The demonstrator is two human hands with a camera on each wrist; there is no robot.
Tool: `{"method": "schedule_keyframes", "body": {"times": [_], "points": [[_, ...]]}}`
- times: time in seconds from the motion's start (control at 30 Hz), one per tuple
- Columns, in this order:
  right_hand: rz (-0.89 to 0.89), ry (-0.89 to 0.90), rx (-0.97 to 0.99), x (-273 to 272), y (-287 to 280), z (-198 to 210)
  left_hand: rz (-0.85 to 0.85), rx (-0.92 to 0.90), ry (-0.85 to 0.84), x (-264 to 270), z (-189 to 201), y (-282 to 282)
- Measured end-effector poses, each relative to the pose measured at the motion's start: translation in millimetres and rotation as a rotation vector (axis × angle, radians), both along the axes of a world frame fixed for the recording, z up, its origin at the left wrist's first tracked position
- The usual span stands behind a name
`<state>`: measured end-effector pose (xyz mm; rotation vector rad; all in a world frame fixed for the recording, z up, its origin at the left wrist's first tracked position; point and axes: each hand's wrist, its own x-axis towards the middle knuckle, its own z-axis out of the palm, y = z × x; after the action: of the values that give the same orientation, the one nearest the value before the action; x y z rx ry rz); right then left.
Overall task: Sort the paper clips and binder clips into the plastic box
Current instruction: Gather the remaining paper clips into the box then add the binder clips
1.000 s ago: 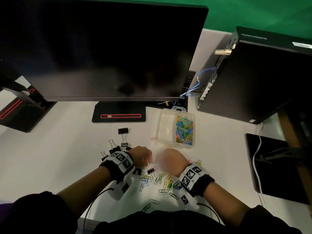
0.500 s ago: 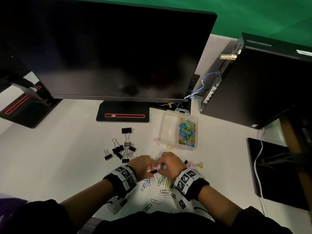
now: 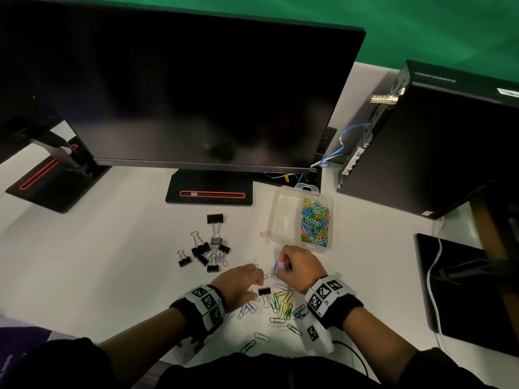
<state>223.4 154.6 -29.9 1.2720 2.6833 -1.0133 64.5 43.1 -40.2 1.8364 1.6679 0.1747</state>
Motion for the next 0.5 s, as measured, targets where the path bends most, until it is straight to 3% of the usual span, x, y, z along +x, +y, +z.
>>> {"method": "schedule_keyframes", "body": {"times": [0.23, 0.5], "points": [[-0.019, -0.169, 0.107, 27, 2, -7, -0.084, -0.023, 0.024, 14, 1, 7], [-0.062, -0.265, 0.235, 39, 8, -6, 0.015, -0.048, -0.081, 13, -2, 9]]}}
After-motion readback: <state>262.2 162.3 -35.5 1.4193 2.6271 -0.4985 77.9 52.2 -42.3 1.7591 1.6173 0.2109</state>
